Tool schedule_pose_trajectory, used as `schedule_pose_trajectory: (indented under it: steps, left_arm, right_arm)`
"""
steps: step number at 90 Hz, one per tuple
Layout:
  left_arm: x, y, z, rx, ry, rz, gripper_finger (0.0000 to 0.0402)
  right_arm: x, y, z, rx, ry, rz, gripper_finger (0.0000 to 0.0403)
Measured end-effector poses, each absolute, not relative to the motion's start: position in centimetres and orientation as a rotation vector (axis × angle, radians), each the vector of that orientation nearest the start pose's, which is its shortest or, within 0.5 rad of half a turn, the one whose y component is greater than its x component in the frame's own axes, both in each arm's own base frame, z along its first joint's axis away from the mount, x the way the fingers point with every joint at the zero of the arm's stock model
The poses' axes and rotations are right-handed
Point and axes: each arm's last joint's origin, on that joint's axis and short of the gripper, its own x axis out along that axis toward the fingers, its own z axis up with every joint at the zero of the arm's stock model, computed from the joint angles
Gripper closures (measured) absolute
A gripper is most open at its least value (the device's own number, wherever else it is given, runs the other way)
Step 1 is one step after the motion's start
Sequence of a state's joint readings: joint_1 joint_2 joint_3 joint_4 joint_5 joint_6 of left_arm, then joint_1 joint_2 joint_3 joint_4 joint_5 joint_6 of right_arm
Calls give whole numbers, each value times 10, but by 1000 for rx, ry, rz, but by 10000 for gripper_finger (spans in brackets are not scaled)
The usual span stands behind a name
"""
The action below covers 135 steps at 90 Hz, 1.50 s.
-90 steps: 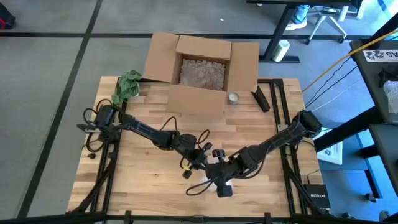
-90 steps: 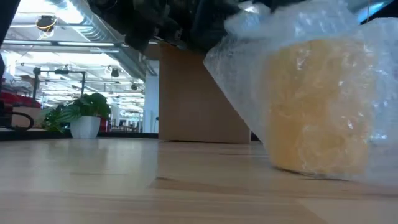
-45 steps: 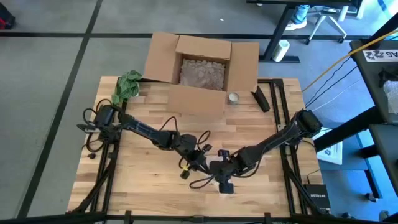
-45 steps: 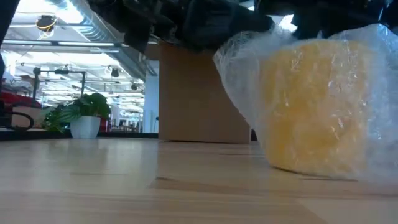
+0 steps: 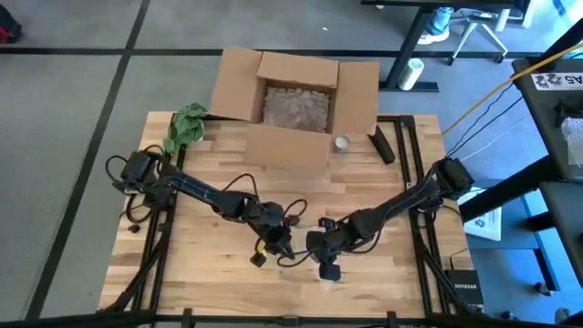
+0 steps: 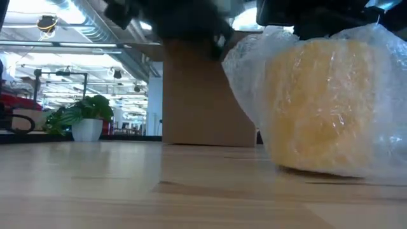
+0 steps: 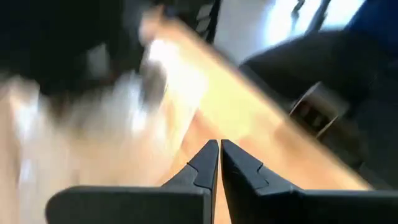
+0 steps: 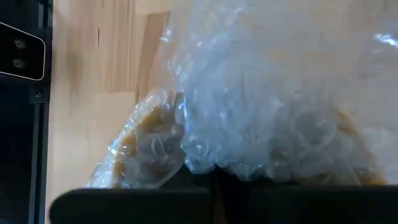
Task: Wrap mug
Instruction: Wrap the yellow mug with the bubble wrap
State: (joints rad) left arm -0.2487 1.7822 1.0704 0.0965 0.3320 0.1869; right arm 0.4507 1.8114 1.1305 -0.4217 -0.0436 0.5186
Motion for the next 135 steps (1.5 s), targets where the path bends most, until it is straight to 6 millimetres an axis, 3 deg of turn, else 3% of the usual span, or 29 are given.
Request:
schedule_pose_trajectory:
  steps: [14, 40, 53, 85, 112, 135]
  left_arm:
    - [362, -96, 177, 201, 663, -492, 401]
    - [374, -77, 165, 194, 565, -395, 401]
    - [383, -83, 163, 175, 444, -455, 401]
    - [382, -100, 172, 216, 391, -506, 401]
    - [383, -99, 173, 210, 392, -508, 402]
    - [382, -99, 173, 204, 394, -519, 402]
  right_arm:
    - [319, 156, 166, 235, 1161, 152, 403]
    - [321, 157, 168, 238, 1154, 155, 403]
    - [325, 159, 175, 228, 1136, 172, 403]
    - [324, 159, 179, 208, 1170, 164, 403]
    - [326, 160, 215, 122, 1221, 78, 403]
    - [324, 164, 230, 75, 1228, 60, 403]
